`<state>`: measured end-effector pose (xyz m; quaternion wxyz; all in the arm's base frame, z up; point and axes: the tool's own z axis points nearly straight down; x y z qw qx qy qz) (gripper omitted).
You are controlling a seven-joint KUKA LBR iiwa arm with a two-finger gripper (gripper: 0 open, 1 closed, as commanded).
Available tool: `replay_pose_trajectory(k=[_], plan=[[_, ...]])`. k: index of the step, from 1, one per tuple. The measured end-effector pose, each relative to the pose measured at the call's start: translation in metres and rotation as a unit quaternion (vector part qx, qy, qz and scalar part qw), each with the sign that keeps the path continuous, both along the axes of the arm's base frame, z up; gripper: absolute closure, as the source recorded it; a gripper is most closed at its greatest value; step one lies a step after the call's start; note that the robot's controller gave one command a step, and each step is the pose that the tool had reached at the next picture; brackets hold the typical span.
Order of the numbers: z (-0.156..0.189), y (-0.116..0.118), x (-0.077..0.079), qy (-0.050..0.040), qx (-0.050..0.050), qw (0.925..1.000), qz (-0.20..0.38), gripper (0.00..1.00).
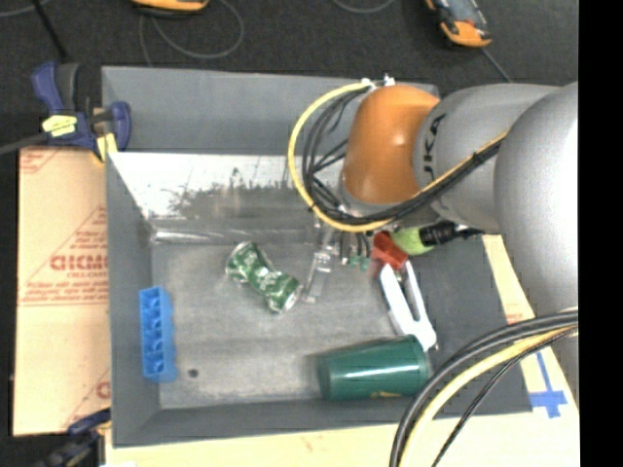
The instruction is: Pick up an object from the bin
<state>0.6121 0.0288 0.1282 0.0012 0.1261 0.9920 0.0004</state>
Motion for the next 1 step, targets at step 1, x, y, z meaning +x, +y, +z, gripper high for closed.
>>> replay_pose_trajectory(k=[1], plan=[[-0.0231,0.0373,0.0137,-0.0054,0.0,0.9997,-0.023,0.0]])
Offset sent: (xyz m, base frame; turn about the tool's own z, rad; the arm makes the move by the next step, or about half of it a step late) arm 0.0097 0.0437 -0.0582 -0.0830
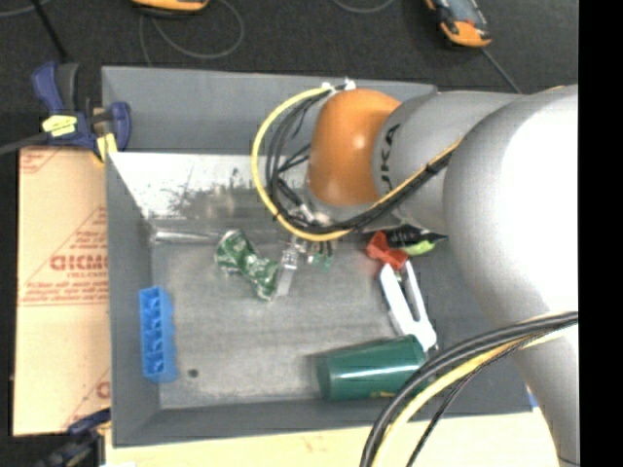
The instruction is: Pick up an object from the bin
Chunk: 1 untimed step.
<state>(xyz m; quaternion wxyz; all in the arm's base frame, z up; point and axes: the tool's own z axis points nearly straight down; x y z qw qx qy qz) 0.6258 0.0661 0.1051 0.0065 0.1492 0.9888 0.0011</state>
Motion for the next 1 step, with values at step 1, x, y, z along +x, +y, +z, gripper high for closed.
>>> replay_pose_trajectory(k=[1], plan=[[-0.0198,0.0129,0.0001,0.0031,0.002,0.9991,0.042,0.0]])
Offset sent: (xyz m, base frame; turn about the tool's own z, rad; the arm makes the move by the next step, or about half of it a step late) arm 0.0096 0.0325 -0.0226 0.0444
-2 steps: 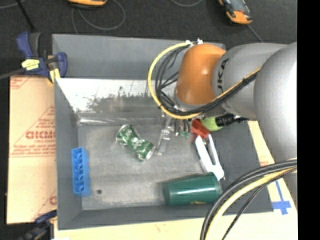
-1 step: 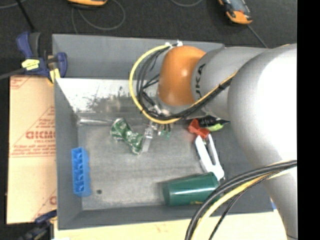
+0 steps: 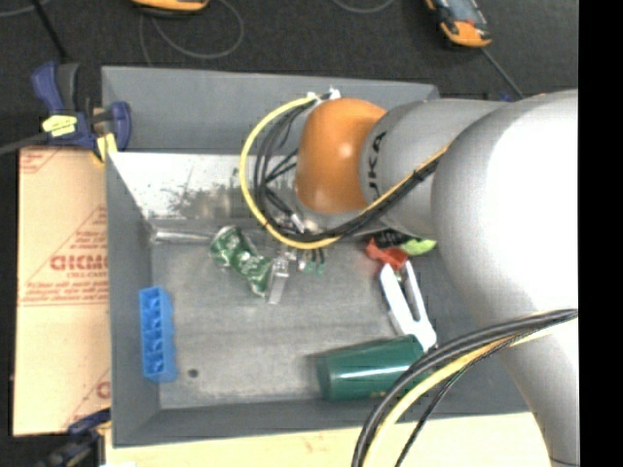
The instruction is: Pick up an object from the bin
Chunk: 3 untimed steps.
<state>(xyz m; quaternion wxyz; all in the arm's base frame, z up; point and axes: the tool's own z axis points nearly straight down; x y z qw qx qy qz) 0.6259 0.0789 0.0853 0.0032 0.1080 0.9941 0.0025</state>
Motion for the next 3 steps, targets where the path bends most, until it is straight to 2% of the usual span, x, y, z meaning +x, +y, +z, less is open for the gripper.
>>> replay_pose_trajectory(k=[2,3], plan=[[-0.001,0.019,0.015,-0.0011,-0.001,0.9995,-0.032,0.0],[-0.003,0.028,0.021,-0.0038,-0.003,0.9933,0.115,0.0]])
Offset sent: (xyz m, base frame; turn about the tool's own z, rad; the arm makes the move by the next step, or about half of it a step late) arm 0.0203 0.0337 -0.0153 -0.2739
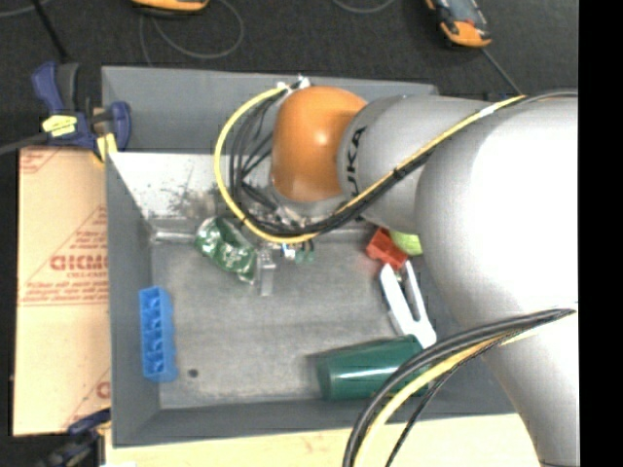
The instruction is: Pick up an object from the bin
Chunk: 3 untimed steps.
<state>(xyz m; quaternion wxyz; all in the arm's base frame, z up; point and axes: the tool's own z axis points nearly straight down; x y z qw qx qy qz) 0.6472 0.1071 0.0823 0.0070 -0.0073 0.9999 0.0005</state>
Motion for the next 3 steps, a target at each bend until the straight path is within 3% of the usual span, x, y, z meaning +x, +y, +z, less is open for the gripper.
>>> replay_pose_trajectory(k=[1,2,3], plan=[[-0.01,0.019,0.01,0.0036,0.0,0.9998,-0.018,1.0],[-0.01,0.019,0.01,0.0035,0.0,0.9998,-0.018,1.0],[0.015,0.023,0.007,0.0047,0.0,0.9998,-0.019,1.0]])
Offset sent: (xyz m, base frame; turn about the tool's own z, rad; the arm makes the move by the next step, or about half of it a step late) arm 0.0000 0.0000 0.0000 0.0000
